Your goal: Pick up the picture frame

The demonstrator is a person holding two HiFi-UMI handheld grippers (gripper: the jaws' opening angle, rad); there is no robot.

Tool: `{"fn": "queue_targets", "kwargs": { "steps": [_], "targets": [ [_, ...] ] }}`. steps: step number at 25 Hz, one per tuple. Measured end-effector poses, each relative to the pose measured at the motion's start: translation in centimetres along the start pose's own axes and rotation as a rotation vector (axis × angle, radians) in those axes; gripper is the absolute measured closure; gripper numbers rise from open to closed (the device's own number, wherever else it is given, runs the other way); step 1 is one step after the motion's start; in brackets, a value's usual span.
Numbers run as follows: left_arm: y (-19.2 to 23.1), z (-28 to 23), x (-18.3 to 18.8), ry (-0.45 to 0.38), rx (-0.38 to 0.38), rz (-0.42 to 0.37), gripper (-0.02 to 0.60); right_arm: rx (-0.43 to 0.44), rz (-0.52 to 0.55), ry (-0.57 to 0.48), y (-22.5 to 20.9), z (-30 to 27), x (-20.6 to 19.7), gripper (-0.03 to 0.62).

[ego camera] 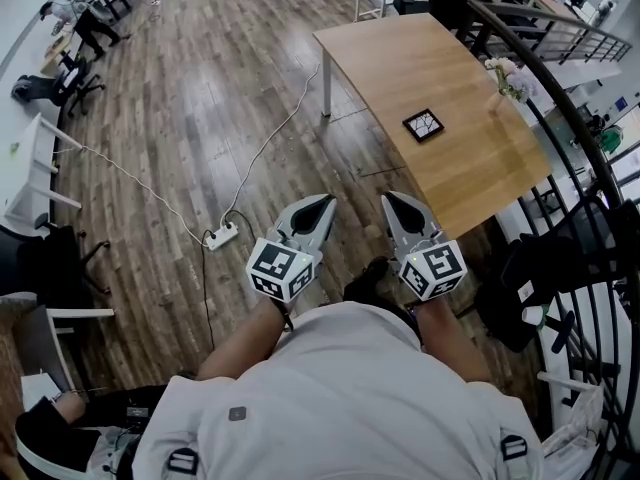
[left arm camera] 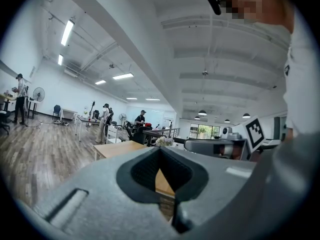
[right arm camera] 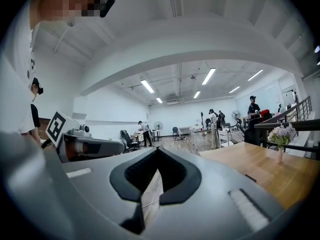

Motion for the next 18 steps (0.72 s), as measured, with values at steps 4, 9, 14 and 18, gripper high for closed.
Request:
{"fn": "queue_targets", "kwargs": {
  "steps": [4, 9, 14, 18],
  "targets": [
    [1.8, -4.4, 0.3, 0.015, 0.001, 0.009, 0.581, 0.002, -0.016, 0.008, -4.2, -2.7, 0.3, 0.585],
    [4.1, -11.2, 1.2, 0.033, -0.028, 0.007, 0.581, -0.019, -0.027, 0.003, -10.3, -5.9, 1.2, 0.585],
    [4.4, -19.5, 2.2, 0.041, -0.068, 0.0, 0.581, -0.052, -0.034, 0.002, -18.1, -6.8, 2.3, 0.585],
    [4.4, -25.1, 2.9, 0.045, -0.113, -0.014, 0.581, -0.096, -0.032, -0.006, -23.8, -6.7, 3.1, 0.585]
  ]
}}
Point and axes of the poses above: the fingertips, and each gripper's own axes: z backward along the fingers, y to its left, x out of its top, the point moved 5 cm from there along z, backward along the fingers, and after that the axes turned 9 degrees about -x, right-handed, at the moved point
